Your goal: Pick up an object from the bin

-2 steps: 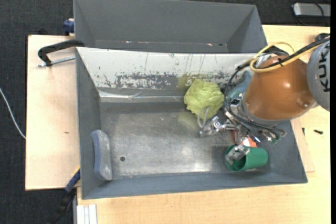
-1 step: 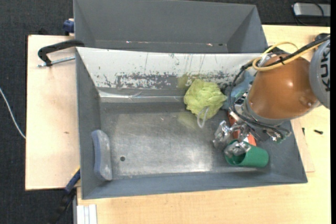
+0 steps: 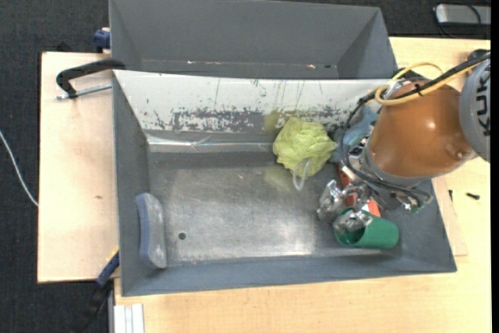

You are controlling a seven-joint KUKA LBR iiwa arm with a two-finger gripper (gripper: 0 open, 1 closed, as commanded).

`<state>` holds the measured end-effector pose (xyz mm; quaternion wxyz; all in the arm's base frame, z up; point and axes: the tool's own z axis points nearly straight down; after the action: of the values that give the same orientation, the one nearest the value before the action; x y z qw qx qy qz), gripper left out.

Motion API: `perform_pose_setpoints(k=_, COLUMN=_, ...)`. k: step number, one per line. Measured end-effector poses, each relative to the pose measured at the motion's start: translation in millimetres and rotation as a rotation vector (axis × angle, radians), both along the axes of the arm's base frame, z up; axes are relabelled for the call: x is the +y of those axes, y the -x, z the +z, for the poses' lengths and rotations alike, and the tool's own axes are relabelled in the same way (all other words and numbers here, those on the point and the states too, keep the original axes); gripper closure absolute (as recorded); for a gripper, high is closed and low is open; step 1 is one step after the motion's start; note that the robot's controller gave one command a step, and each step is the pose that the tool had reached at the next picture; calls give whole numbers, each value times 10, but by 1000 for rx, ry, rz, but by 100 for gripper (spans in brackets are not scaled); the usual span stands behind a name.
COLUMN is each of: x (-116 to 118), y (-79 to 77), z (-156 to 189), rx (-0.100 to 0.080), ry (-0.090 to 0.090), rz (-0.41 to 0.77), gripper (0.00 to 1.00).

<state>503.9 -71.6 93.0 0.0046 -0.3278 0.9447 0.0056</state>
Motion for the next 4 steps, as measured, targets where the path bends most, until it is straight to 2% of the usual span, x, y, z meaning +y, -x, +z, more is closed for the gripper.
perform_pose_setpoints(k=1, x=-114, y=21, z=378, rx=5, ry=11, rz=-25, gripper=100)
perform_pose_setpoints(k=2, x=-23, y=-93, z=684, rx=-5, ry=13, rz=-16, gripper=100)
perform_pose_setpoints(k=3, x=-55, y=-9, z=490, rx=0, ry=12, rz=-14, gripper=100)
perform_pose_setpoints(k=4, x=54, y=34, z=955, rx=7, ry=10, rz=-19, gripper=100)
